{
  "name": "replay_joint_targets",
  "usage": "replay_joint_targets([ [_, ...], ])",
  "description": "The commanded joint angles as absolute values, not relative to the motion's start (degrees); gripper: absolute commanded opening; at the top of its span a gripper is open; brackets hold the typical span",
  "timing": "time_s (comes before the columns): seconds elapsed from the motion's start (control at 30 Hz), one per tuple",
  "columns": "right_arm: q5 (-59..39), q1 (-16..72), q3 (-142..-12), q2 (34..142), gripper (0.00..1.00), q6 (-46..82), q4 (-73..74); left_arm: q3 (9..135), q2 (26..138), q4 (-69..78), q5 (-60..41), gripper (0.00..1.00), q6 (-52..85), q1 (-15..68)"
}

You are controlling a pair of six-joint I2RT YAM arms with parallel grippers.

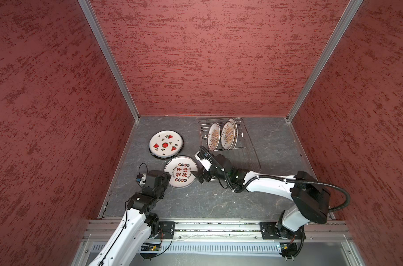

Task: Unload the plates from the dish rack
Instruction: 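Raise the left gripper while the right gripper reaches into the rack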

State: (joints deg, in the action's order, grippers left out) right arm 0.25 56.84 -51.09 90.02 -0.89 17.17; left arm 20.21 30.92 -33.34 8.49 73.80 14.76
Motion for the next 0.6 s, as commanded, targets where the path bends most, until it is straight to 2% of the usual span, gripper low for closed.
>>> replay_joint_targets([
  [0.0,1.93,56.87,-48.89,84.94,0.99,-0.11,25.66,22.98,27.42,-32.74,10.38,1.0,68.38,14.58],
  [0.13,4.69,55.67,-46.33,79.28,0.99,3.0,27.17,21.94,22.19,-28.13,9.73,1.0,65.29,14.76],
  [0.27,5.36,52.79,-46.77,76.29,0.99,7.38,24.03,18.2,19.1,-11.56,0.75,0.99,57.46,15.65],
  [0.33,5.44,50.77,-48.87,75.64,0.99,8.18,20.19,18.17,19.77,-6.1,-2.25,0.99,55.34,17.03],
  [0.57,5.18,42.17,-51.69,71.77,0.99,12.01,13.66,20.17,28.82,8.02,-3.05,0.99,46.79,25.65],
])
